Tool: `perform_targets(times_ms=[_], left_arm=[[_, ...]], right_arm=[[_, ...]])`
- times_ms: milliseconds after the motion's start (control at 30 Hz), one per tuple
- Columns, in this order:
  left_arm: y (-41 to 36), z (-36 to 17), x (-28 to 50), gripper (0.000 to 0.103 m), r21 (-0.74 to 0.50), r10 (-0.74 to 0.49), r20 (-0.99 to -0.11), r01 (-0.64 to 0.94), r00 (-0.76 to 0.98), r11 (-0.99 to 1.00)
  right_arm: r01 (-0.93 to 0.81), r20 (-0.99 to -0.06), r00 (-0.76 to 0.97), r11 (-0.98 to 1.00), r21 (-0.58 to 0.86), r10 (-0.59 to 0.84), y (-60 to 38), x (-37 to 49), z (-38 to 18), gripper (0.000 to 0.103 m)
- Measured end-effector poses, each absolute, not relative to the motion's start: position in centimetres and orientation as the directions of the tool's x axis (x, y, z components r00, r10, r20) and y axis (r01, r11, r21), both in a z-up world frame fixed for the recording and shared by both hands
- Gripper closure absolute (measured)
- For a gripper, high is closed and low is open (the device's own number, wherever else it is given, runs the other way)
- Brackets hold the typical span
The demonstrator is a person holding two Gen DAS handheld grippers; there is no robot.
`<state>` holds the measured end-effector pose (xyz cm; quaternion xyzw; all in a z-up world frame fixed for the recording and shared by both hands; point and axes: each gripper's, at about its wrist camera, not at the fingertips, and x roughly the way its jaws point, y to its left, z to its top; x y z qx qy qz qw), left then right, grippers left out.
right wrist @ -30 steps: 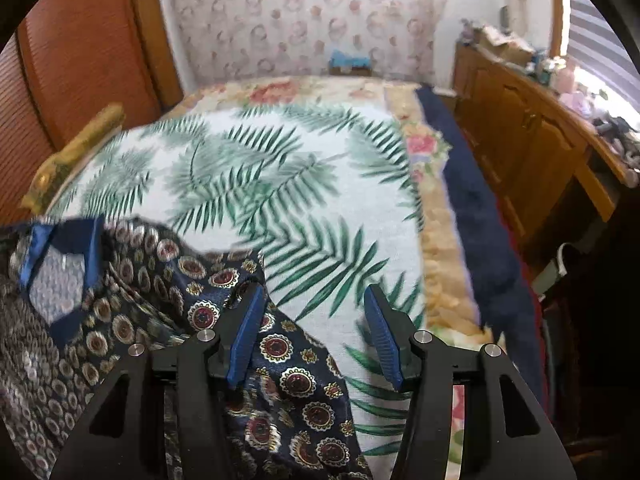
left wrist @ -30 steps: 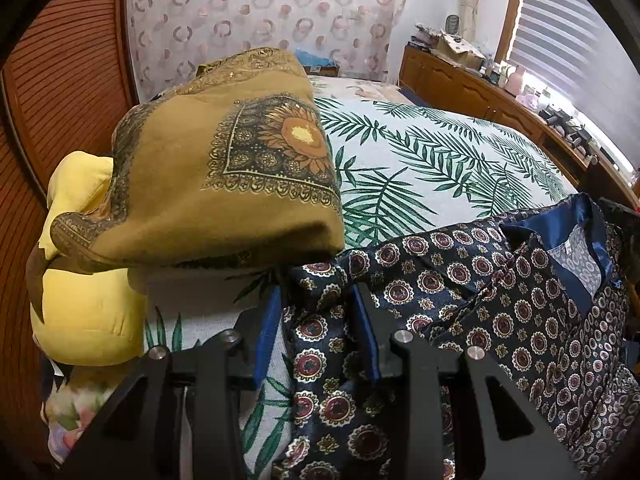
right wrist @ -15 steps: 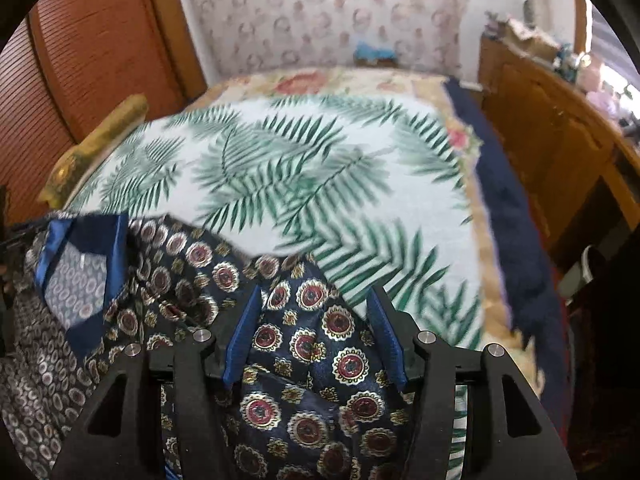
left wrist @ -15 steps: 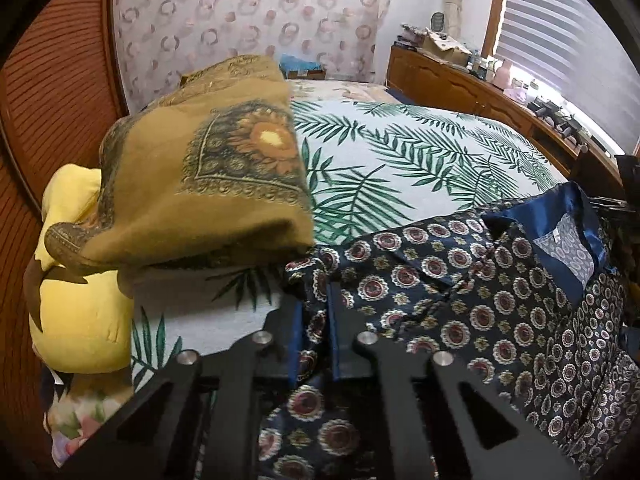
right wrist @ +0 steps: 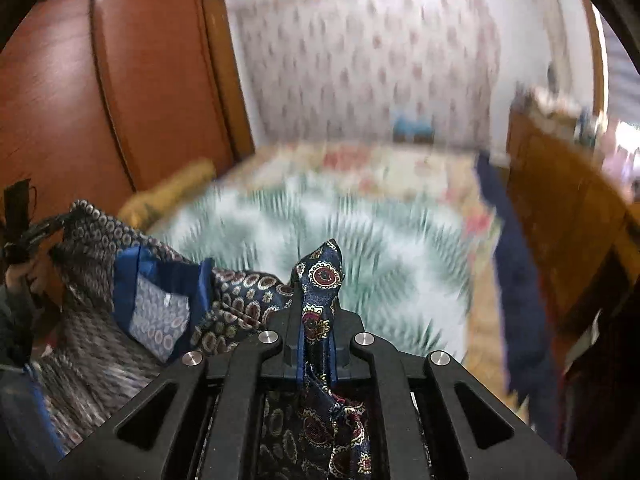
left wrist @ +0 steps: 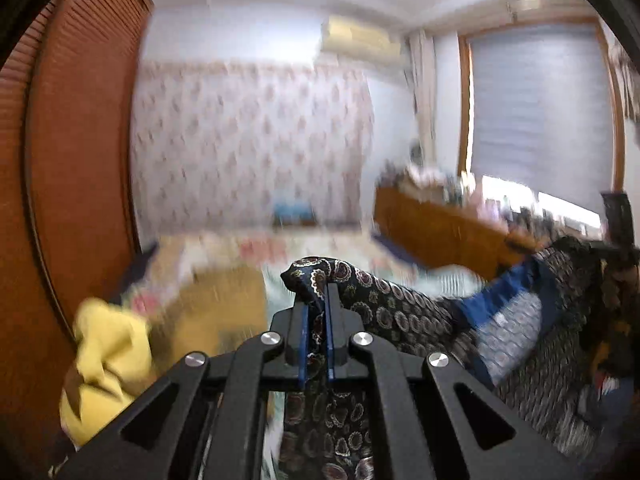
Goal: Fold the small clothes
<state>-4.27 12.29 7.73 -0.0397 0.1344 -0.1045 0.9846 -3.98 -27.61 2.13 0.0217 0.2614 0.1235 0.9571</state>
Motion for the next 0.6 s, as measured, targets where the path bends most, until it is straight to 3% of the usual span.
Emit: perform_targets(times_ms=[167,300,433,600], left_arm=[[14.9,15.7,-4.0,0.100,-0.113,-0.178,-0.080,0.168,0.981,0.979],[17.5,19.9,-1.2,0.100,-0.113,-0.119,-0.042,0.114,0.992,0.987],[19.0,19.6,5.1,0.099,-0.088,-0.064,-0.135,0.052,0.989,0.995],[19.7,11.6,14.4,0.089,-0.032,-0.022,-0.397,0.010,0.917,0.999]], right_arm=[[-0.206,-0.306,0.933,0.978,-0.022,0.189,-26.7,-6.4,12.6,0.098],[-0.182,-0.193,0.968,0.980,-0.083,0.163,-26.4,-6.9,19.6,0.098],[-0.154,-0.175,0.975,0.982,-0.110,0.133,-26.1,-3.4,23.3,0.098],[-0.136,-0.324,0.941,0.987,-0.085,0.101,-26.2,5.1,19.7,0.095]])
